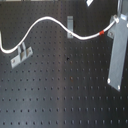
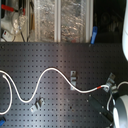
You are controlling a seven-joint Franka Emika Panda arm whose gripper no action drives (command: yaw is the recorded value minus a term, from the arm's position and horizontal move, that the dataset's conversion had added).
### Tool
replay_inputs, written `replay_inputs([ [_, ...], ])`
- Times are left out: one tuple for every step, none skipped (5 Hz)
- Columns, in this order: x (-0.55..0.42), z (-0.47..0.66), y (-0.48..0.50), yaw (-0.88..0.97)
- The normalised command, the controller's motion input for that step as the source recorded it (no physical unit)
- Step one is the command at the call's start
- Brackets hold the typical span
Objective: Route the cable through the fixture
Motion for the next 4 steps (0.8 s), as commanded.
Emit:
replay_inputs([
  [-0.058, 0.0, 0.235, 0.0],
  [-0.292, 0.0, 0.577, 0.0],
  [-0.335, -0.01, 0.562, 0.07],
  [-0.284, -0.03, 0.406, 0.0],
])
